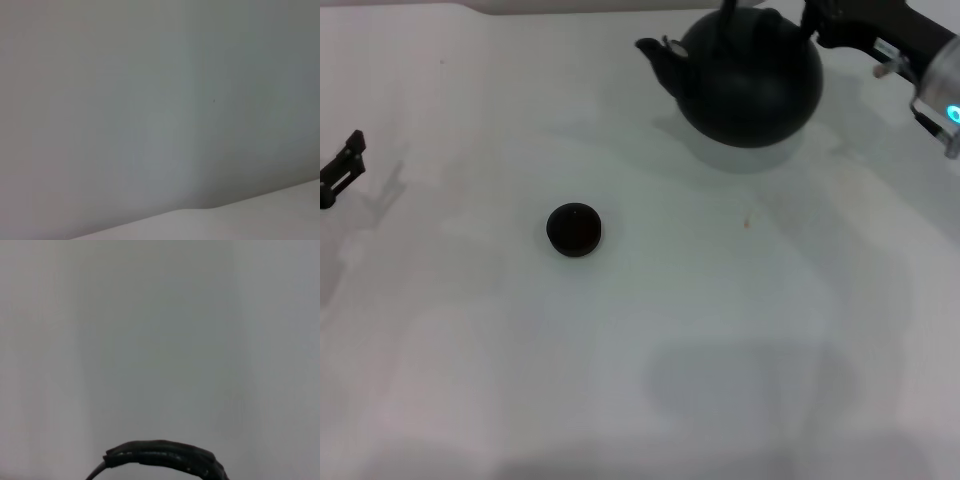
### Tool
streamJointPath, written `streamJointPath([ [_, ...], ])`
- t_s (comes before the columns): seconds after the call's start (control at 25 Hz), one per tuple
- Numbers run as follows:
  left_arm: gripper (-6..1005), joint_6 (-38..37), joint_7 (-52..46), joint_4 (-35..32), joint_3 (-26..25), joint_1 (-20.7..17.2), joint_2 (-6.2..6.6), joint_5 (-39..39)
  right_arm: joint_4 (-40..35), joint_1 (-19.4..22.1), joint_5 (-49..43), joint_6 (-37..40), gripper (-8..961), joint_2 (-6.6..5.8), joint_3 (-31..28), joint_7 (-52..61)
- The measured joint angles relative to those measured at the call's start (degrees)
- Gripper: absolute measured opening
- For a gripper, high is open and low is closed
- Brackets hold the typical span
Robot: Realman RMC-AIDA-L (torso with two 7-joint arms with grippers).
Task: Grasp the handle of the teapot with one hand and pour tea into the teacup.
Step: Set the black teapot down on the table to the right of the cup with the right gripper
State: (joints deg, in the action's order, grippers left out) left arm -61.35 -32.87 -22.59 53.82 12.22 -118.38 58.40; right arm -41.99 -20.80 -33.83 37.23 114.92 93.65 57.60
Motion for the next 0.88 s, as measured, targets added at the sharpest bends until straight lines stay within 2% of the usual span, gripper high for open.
streamJointPath([
  [0.16,836,-0.1,0.0,0.0,0.1,0.2,-0.01,0.1,6.2,0.0,-0.3,9.0,108,-0.10,-3.4,1.1],
  [0.28,836,-0.1,0.0,0.0,0.1,0.3,-0.08,0.5,8.7,0.4,-0.6,12.9,108,-0.11,-4.5,0.6],
  [0.56,836,-0.1,0.0,0.0,0.1,0.6,-0.09,1.1,9.6,2.6,-1.6,17.5,108,0.10,-4.2,-3.3],
  [0.88,835,-0.1,0.7,0.6,0.1,1.7,-0.03,1.3,13.5,2.8,-1.6,22.6,109,0.20,-4.1,-8.2],
])
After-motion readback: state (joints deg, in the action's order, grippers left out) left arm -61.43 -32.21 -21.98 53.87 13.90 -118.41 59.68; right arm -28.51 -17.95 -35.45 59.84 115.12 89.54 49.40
